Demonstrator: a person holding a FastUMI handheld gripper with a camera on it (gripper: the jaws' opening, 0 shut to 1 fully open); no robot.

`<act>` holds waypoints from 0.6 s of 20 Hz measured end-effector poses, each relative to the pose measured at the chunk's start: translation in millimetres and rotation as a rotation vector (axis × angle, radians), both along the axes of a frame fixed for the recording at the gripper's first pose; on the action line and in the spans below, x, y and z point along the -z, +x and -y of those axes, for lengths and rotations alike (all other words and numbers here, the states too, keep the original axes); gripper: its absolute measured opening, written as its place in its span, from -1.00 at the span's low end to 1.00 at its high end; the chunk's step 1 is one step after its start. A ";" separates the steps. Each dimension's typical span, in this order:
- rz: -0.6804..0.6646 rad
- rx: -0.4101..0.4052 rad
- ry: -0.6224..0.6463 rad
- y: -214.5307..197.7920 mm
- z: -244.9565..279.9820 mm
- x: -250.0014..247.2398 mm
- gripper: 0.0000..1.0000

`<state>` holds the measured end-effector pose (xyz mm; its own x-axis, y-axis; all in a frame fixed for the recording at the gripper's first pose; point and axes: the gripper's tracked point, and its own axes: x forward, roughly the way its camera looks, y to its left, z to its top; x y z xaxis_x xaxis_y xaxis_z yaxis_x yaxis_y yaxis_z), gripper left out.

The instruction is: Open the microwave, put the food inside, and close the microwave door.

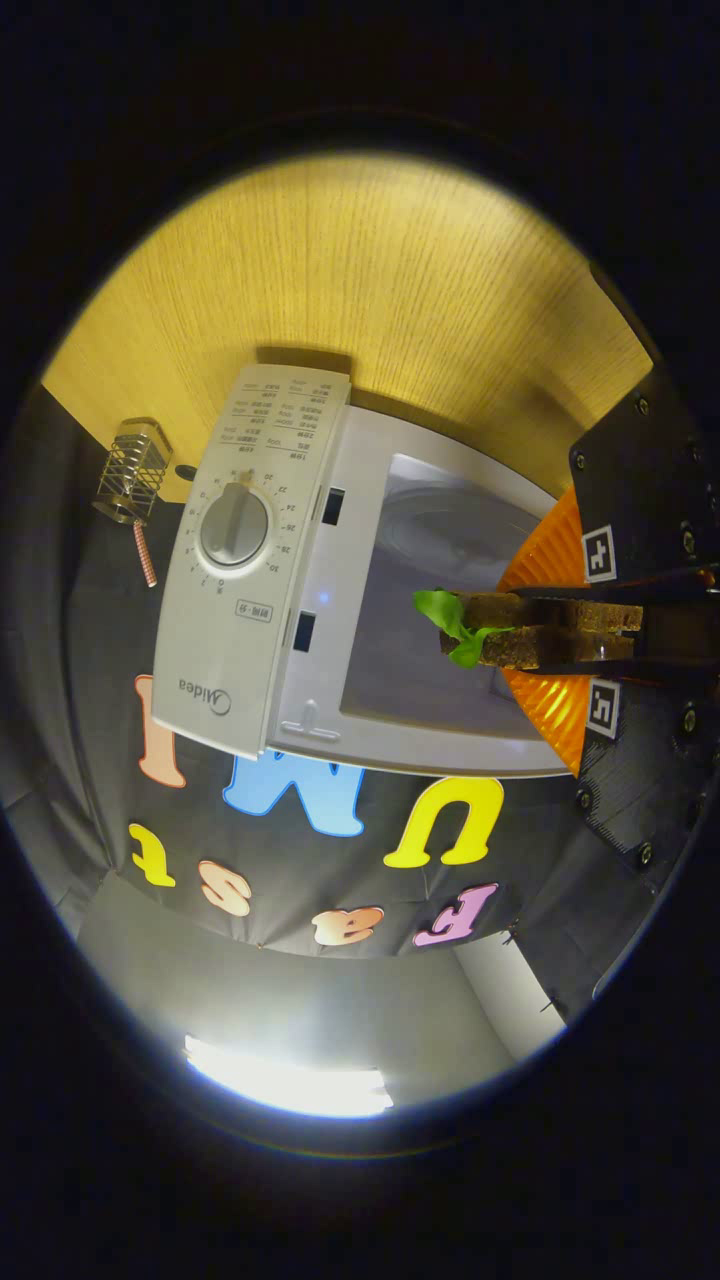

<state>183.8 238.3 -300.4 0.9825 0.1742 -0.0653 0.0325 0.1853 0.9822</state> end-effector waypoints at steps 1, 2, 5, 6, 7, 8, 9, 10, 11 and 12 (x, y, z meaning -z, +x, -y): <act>-0.003 0.016 0.020 4.6 0.3 1.5 -0.59; -0.002 0.037 0.040 9.7 -0.7 1.7 -0.59; -0.027 0.086 0.044 26.8 -6.5 12.4 -0.59; -0.039 0.096 0.051 32.4 -9.4 16.3 -0.59; -0.053 0.105 0.063 39.8 -11.0 20.3 -0.58; -0.066 0.109 0.069 47.3 -13.8 22.3 -0.58; -0.078 0.114 0.068 54.1 -15.5 26.5 -0.58; -0.087 0.125 0.057 59.7 -16.8 29.9 -0.58; -0.098 0.142 0.041 64.6 -15.8 34.2 -0.58; -0.108 0.161 0.029 67.2 -14.7 37.8 -0.59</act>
